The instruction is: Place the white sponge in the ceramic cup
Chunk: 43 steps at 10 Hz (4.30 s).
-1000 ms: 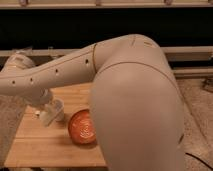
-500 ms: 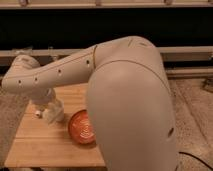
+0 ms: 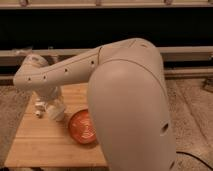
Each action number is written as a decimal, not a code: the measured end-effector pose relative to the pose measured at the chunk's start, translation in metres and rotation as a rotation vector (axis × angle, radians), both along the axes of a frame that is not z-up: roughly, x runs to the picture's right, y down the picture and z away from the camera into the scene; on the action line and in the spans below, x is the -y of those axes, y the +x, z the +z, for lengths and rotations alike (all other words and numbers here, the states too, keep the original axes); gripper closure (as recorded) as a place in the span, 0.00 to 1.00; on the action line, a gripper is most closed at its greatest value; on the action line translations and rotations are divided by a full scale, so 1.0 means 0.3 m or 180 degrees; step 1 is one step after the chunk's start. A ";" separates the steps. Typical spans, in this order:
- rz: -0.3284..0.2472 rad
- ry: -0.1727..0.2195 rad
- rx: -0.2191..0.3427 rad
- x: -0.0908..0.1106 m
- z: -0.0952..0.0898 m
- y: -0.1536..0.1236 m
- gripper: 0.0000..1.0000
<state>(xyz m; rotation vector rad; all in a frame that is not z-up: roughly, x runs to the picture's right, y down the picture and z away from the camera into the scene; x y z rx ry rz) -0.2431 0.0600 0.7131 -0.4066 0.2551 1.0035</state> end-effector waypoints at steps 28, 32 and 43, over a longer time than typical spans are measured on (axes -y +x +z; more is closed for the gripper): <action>0.0028 0.0014 -0.0062 -0.034 0.186 0.004 0.67; 0.0026 0.0015 -0.0064 -0.036 0.190 0.004 0.47; 0.0028 0.0008 -0.0143 -0.026 0.236 0.037 0.39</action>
